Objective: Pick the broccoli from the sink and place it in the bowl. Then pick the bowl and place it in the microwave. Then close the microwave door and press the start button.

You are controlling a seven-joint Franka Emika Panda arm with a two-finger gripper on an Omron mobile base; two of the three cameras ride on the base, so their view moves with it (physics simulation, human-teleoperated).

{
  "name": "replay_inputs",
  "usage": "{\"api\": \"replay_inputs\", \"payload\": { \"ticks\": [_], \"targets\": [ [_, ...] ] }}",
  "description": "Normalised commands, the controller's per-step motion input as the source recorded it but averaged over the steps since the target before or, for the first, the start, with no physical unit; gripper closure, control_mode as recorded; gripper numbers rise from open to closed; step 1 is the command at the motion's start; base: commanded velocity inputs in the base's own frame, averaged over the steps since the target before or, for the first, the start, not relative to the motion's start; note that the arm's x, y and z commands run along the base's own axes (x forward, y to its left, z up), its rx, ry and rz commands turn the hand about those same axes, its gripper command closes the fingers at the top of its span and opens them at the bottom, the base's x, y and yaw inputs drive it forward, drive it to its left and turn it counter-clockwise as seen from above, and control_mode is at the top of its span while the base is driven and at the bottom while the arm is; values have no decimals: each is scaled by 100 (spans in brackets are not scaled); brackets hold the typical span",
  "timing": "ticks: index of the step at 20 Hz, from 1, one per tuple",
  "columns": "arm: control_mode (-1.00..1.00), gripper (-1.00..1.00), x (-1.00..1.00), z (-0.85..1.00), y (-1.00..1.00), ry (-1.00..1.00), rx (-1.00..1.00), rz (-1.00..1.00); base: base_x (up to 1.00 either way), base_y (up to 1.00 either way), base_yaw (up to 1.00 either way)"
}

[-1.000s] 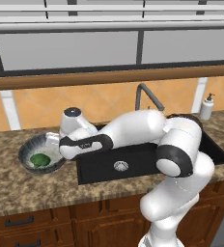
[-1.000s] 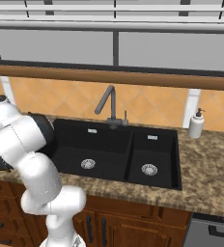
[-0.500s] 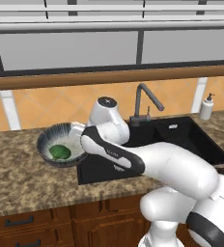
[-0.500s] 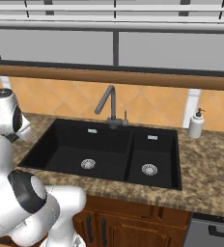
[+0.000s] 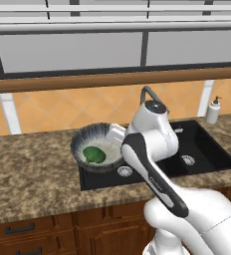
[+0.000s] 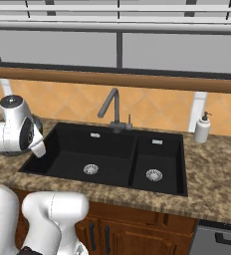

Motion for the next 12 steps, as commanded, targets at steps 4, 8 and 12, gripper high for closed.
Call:
{"api": "replay_inputs", "payload": {
  "ticks": [4, 8, 12],
  "targets": [
    [-100, 100, -36, 51, -92, 2, 0, -22, 0, 0, 0],
    [-100, 100, -35, 35, -67, 0, 3, -18, 0, 0, 0],
    [-100, 100, -26, 12, -40, 0, 2, -14, 0, 0, 0]
  ]
}}
